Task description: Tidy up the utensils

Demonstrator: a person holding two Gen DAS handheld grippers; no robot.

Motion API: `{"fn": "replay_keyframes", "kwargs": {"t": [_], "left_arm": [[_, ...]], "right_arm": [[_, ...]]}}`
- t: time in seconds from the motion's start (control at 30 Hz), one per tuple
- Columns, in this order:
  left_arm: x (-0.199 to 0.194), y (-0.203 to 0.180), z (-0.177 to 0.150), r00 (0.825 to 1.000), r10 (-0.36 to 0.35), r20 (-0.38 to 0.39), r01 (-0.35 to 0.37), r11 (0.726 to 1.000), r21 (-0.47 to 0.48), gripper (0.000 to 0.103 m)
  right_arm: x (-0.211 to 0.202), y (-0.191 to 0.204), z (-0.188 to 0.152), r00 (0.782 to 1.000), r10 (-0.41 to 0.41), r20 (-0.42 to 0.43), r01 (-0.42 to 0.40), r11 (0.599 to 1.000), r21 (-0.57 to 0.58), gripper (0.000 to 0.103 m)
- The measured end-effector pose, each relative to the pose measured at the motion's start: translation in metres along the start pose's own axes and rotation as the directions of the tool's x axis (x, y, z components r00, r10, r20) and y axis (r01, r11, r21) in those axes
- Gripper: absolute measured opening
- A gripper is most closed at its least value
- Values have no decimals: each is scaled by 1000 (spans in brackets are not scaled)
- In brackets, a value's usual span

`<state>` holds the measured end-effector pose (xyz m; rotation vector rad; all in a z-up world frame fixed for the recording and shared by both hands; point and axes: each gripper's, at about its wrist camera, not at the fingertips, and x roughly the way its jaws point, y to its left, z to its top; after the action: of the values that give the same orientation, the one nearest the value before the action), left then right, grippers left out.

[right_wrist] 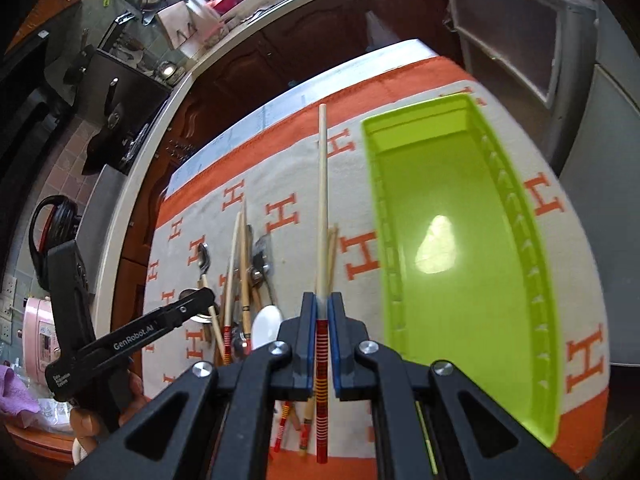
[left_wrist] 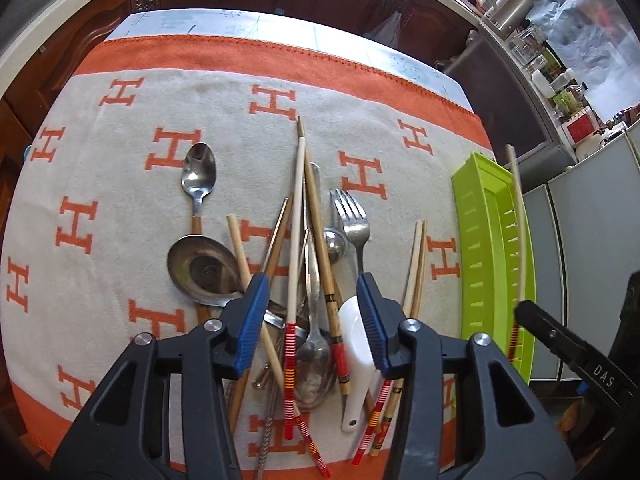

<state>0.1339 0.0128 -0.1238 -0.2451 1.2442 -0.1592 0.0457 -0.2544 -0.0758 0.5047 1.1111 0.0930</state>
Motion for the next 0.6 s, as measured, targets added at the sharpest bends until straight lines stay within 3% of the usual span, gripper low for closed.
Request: {"fn": "replay_keyframes", "kwargs": {"t": [0.17,0.3,0.6], "left_arm": [[11,-11,1,998,59,-31,-58,998,9,38],[19,-13,4,994,101,-41,-101,995,2,37],[31,-15,9,985,167,-43,-168,986,-10,38]], "right_arm": [[-3,-33,0,992,-127,10,126,991,46,6],[-1,-46,-5,984,-177,13,176,982,67,7],[1,-44,-15,985,-171,3,170,984,44,7]]}}
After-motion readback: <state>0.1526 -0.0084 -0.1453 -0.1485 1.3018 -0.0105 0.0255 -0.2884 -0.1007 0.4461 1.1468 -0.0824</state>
